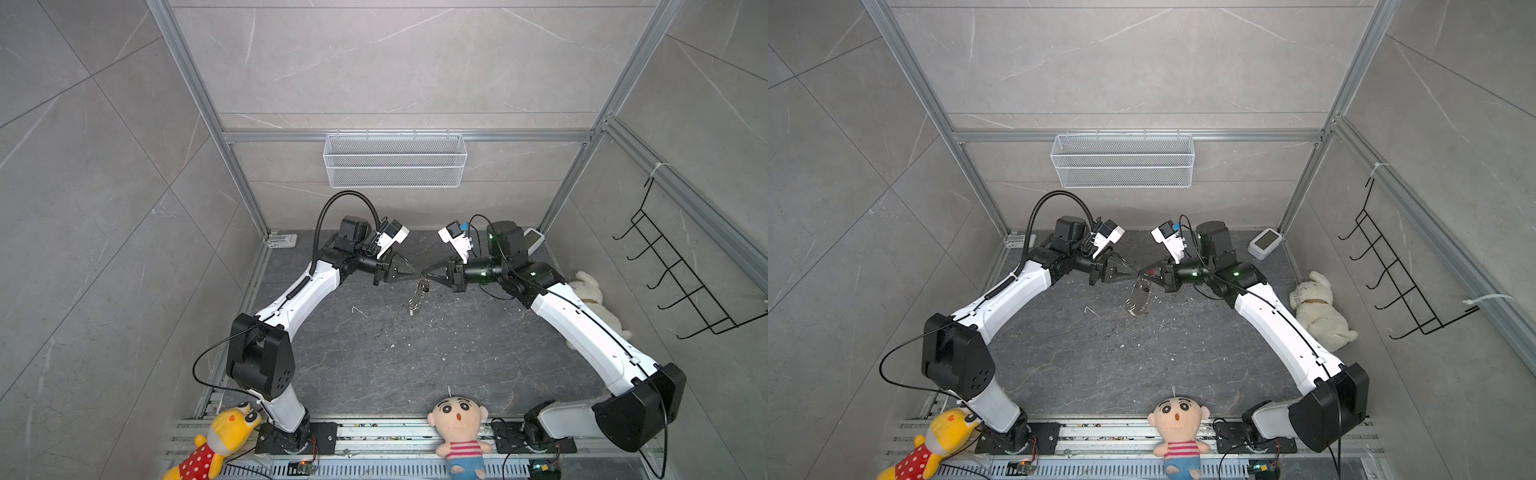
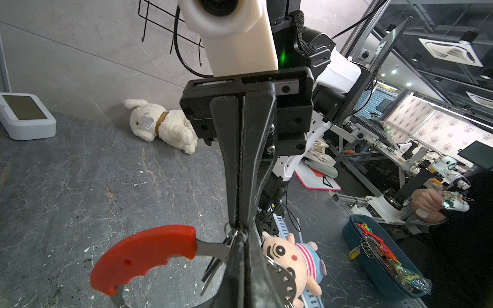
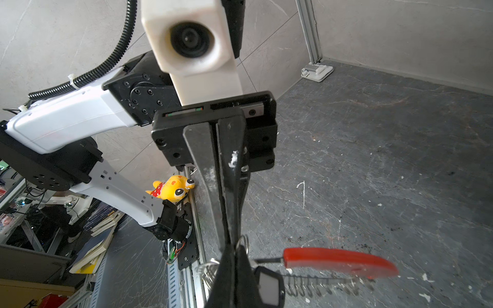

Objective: Attach keys to a key ring
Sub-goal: Insert the key into the keyring.

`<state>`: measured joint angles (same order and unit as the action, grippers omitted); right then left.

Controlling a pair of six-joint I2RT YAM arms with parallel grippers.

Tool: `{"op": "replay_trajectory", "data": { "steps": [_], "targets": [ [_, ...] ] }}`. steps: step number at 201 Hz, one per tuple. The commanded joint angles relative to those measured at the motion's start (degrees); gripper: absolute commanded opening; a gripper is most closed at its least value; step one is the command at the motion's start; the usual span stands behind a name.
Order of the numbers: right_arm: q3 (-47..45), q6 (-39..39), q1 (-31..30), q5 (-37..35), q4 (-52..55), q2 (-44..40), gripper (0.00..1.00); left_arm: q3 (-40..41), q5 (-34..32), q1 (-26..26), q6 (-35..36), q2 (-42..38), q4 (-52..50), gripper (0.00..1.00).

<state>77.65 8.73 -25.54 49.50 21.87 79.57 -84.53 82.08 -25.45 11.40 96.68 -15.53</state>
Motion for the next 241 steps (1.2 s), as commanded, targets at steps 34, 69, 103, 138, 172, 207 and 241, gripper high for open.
{"op": "replay_trajectory", "data": {
  "steps": [34, 69, 103, 138, 172, 207, 241],
  "targets": [
    [1.98, 0.53, -1.06, 1.96, -2.21, 0.45, 0.0, -2.36, 1.89, 0.14, 0.12, -0.18, -0.38, 0.0],
    [1.87, 1.3, -1.1, 1.66, -3.32, 0.41, 0.0, -1.84, 2.8, 0.06, -0.06, -0.04, -0.38, 0.0],
    [2.16, 1.46, -1.1, 1.57, -3.41, 0.5, 0.0, -1.09, 3.42, -0.17, 0.73, -0.63, -0.38, 0.0],
    [2.19, 1.5, -1.09, 1.14, -3.26, 0.76, 0.0, 0.99, 0.24, -0.17, 2.84, -3.27, 0.54, 0.0],
    [1.71, 1.39, -1.1, 0.69, -3.06, 0.32, 0.0, 3.93, -2.58, 0.99, -1.6, -5.6, 7.7, 0.0],
    [1.35, 1.29, -1.07, 0.51, -2.97, -0.16, 0.0, 4.68, -4.0, 1.59, -4.22, -5.94, 11.03, 0.0],
    [1.32, 1.05, -1.12, 0.43, -2.55, -0.42, 0.0, 4.98, -5.2, 1.81, -4.22, -5.97, 11.23, 0.26]
  ]
}}
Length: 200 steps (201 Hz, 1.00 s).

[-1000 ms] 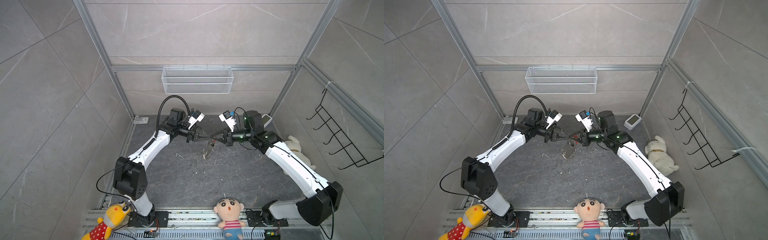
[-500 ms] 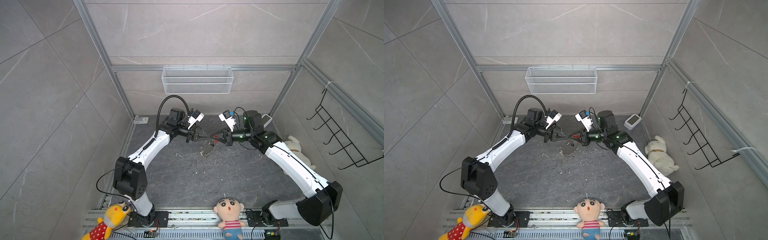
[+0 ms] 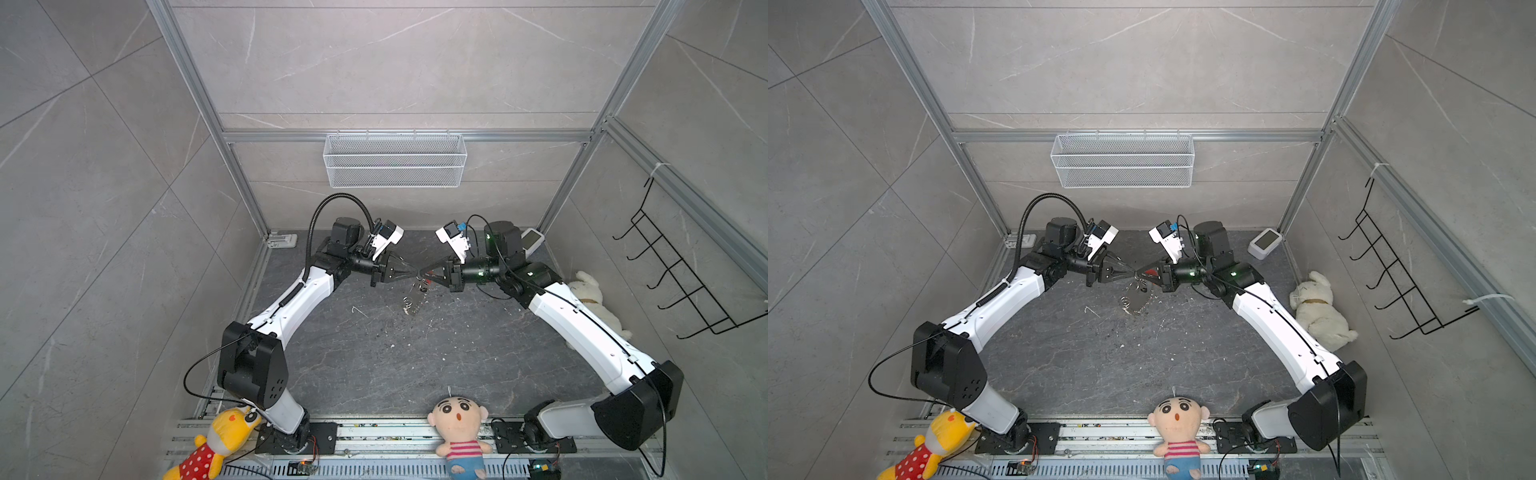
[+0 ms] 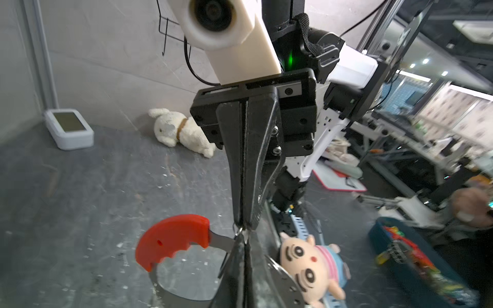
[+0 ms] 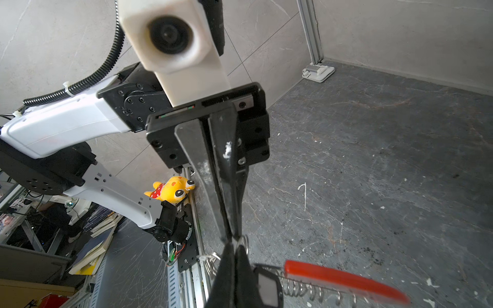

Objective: Attach keys to a key ring
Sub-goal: Insert the key into the keyring.

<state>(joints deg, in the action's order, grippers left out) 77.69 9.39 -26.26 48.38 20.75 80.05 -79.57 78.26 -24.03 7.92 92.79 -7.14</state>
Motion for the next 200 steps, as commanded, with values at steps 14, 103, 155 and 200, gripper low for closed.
{"op": "replay_trajectory", "data": {
  "steps": [14, 103, 155, 200],
  "targets": [
    [1.4, 0.33, -0.39, 1.58, -1.42, -0.97, 0.0, 0.38, -1.53, 0.39, -0.37, -2.19, 2.92, 0.3],
    [2.27, 1.27, -0.37, 2.24, -2.25, -0.25, 0.0, -1.08, 1.62, 0.01, -1.68, -0.25, 3.03, 0.19],
    [2.22, 2.79, -0.44, 2.16, -4.29, 0.01, 0.0, -1.07, 2.68, -0.21, -2.19, -0.19, 3.03, 0.23],
    [2.47, 2.92, -0.72, 2.24, -4.33, 0.37, 0.0, -1.29, 3.08, -0.4, -2.31, -0.09, 3.01, 0.18]
  ]
}}
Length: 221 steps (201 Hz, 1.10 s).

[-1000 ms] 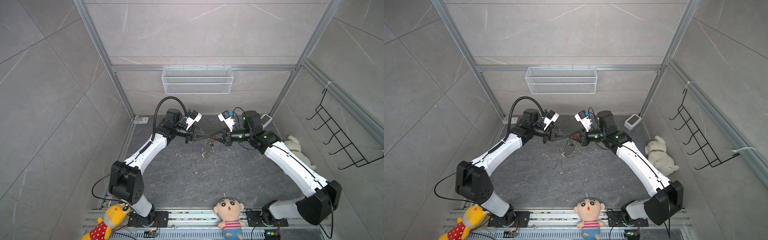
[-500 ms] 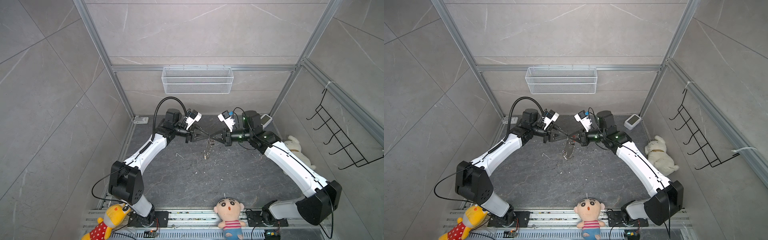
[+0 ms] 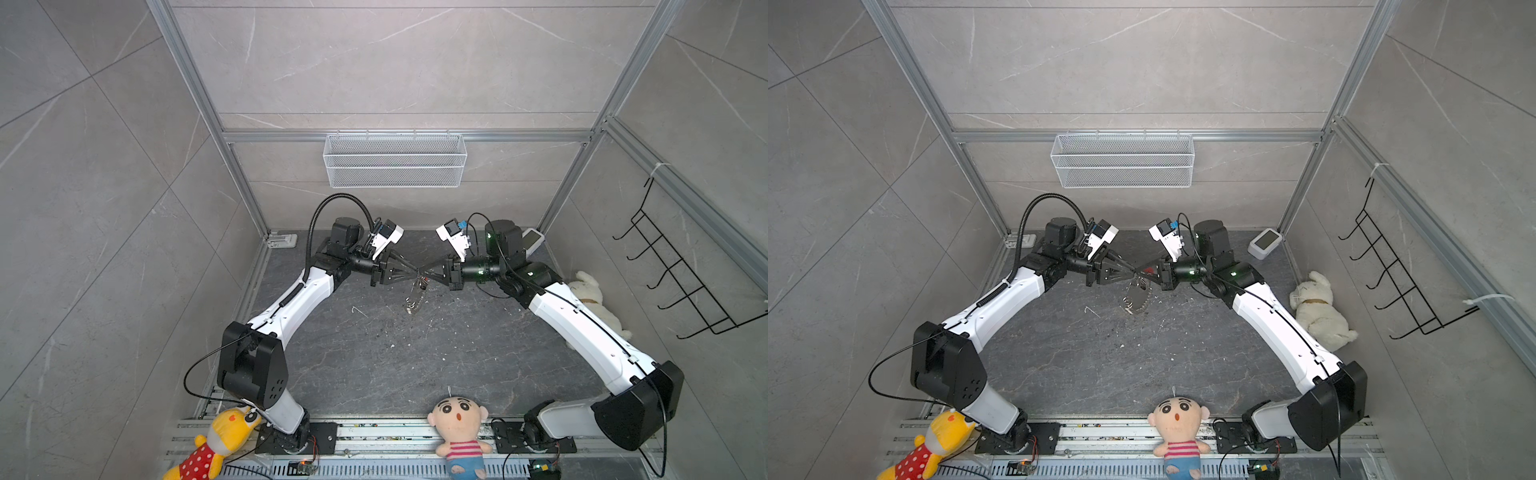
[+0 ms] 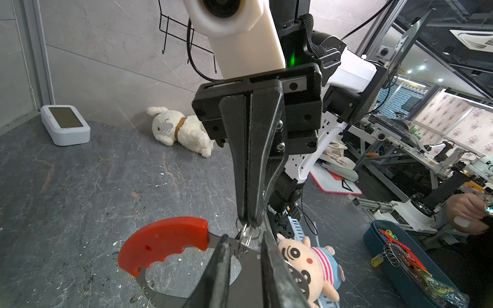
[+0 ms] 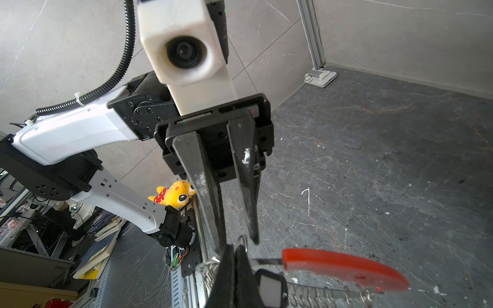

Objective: Attach keys to a key ring
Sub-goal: Insert the key into the keyring.

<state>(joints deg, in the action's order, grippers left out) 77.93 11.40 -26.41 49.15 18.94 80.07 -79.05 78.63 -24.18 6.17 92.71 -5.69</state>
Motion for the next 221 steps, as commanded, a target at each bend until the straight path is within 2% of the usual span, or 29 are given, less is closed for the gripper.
{"op": "replay_trajectory", "data": {
  "steps": [1, 39, 66, 126, 142, 179, 221],
  "targets": [
    [2.27, 0.91, -0.57, 1.48, -2.51, 0.39, 0.0, -1.81, 2.69, -0.25, -0.55, 0.01, 1.61, 0.18],
    [2.61, 0.08, -1.17, 1.3, -1.3, 0.8, 0.0, -2.41, 2.93, -0.25, -0.77, 0.17, 1.6, 0.13],
    [2.72, -0.4, -1.34, 1.06, -0.75, 0.92, 0.0, -2.77, 3.1, -0.25, -1.16, 0.29, 1.65, 0.0],
    [2.57, -0.17, -1.41, -2.36, -0.02, 0.35, 0.0, -0.98, 2.86, -0.64, -1.24, -0.61, 2.7, 0.0],
    [2.01, 0.48, -1.5, -4.06, -0.66, -0.08, 0.0, 1.76, 0.38, -1.41, -2.53, -1.92, 6.86, 0.0],
    [0.96, 2.13, -1.45, -5.48, -2.19, -0.69, 0.04, 9.79, -5.69, -2.66, -11.14, -4.37, 24.03, 0.0],
    [0.81, 2.25, -1.41, -6.48, -2.07, -1.18, 0.07, 12.22, -8.86, -3.47, -13.64, -5.02, 28.86, 0.0]
  ]
}}
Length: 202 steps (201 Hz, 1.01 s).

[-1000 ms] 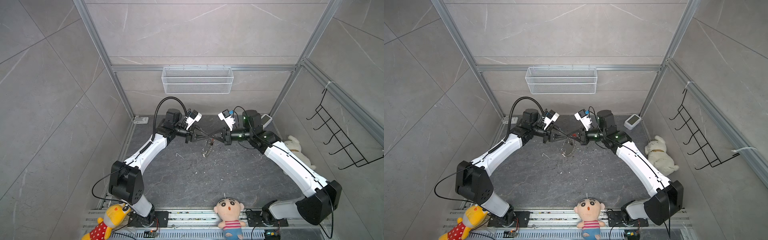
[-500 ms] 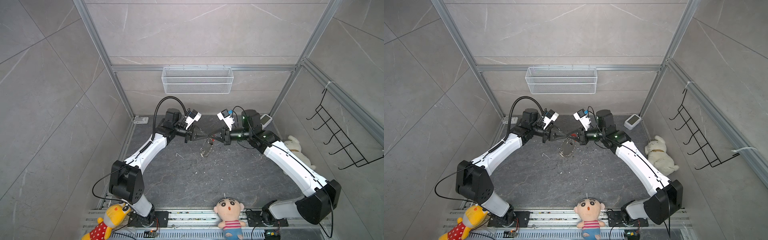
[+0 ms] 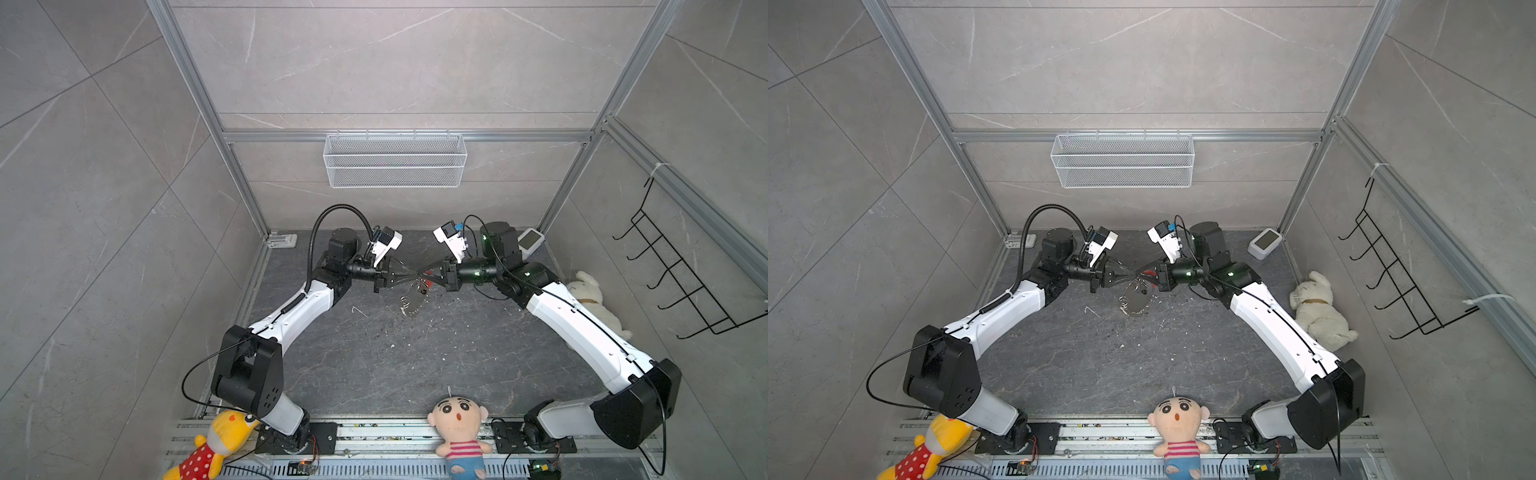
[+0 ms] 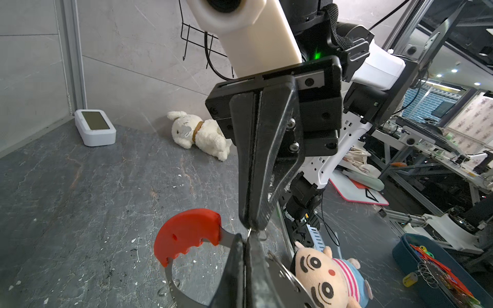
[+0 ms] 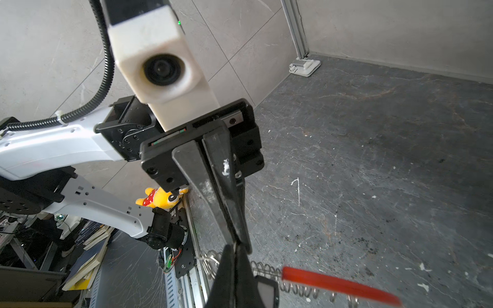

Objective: Attach keys to a key ring
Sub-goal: Insert the key into the keyring.

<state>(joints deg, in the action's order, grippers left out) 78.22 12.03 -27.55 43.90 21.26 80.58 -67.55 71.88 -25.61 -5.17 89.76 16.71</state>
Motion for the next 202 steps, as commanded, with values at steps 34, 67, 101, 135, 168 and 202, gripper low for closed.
{"op": "replay_trajectory", "data": {
  "steps": [34, 67, 101, 135, 168, 202],
  "targets": [
    [0.62, 1.93, -0.33, -2.13, -4.38, -1.91, 0.26, 1.87, -3.17, -2.61, -4.33, -1.82, 9.16, 0.0],
    [0.53, 1.93, -0.25, -4.62, -4.25, -2.58, 0.31, 2.94, -3.93, -2.69, -5.32, -1.81, 11.26, 0.0],
    [-1.89, 2.5, 2.51, -11.56, -3.25, -7.18, 0.36, 3.42, -6.99, -2.67, -6.86, -1.93, 14.3, 0.0],
    [-6.79, 4.41, 6.21, -6.8, -5.03, -10.16, 0.41, 5.34, -10.33, -2.7, -9.11, -3.02, 21.33, 0.0],
    [-9.2, 6.87, 7.13, 0.86, -9.34, -9.21, 0.4, 7.52, -9.76, -2.44, -16.31, -1.75, 35.76, 0.0],
    [-9.92, 9.16, 8.5, 5.76, -13.34, -8.5, 0.41, 8.75, -11.2, -0.54, -30.85, 2.43, 58.26, 0.0]
  ]
}}
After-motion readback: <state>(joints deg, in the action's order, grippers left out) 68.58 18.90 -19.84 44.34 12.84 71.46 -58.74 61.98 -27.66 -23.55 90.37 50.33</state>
